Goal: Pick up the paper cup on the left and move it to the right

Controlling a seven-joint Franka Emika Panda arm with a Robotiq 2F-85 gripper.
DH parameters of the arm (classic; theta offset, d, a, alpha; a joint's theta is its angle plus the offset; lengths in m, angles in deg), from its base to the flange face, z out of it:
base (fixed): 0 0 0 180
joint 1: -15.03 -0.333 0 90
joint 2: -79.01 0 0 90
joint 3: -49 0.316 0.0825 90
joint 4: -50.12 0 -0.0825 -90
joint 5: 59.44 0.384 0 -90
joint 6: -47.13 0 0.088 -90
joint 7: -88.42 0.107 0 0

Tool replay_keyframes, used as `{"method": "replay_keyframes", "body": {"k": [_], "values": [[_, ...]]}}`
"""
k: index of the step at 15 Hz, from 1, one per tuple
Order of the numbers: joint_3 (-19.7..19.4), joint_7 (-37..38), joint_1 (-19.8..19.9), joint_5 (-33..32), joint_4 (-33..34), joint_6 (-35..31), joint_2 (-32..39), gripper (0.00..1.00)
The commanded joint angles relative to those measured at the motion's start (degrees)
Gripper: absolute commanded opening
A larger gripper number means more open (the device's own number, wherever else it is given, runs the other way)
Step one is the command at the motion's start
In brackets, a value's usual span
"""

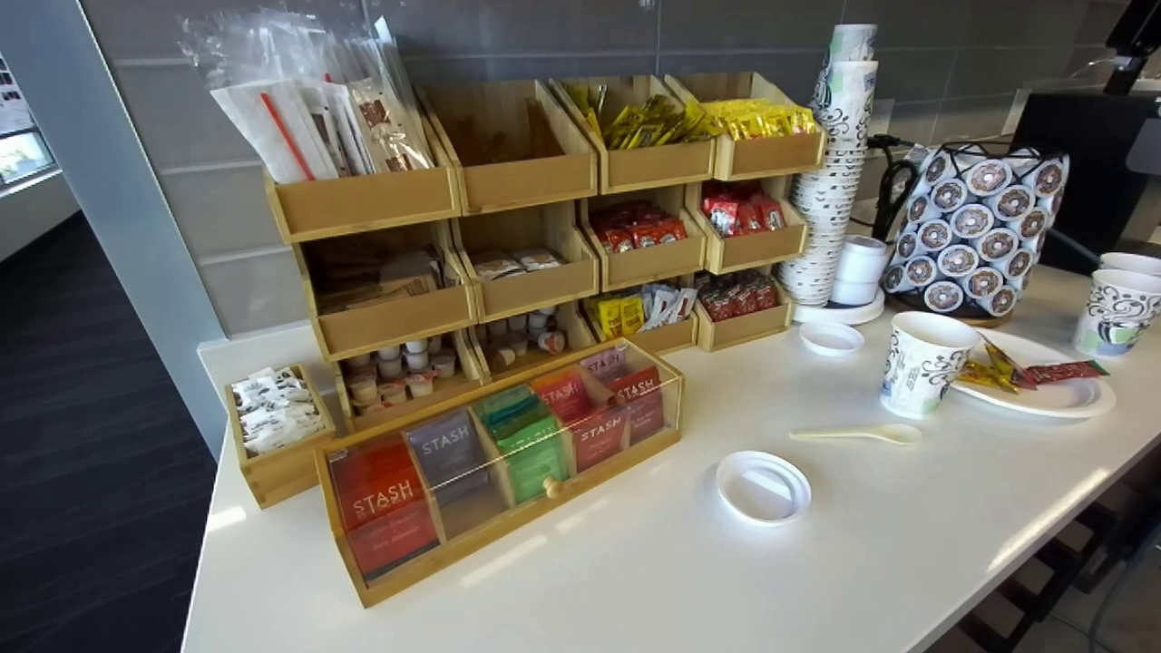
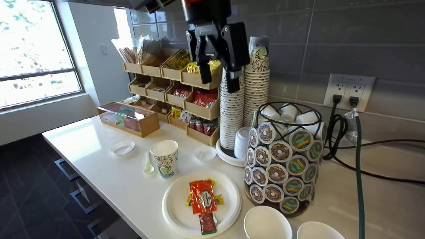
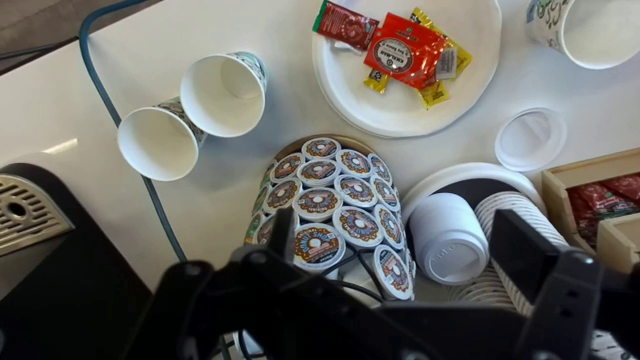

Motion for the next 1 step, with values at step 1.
{"method": "replay_keyframes", "body": {"k": [1], "values": [[-1.69, 0.35, -1.85, -0.48, 0.33, 0.28, -0.01, 1.00]]}}
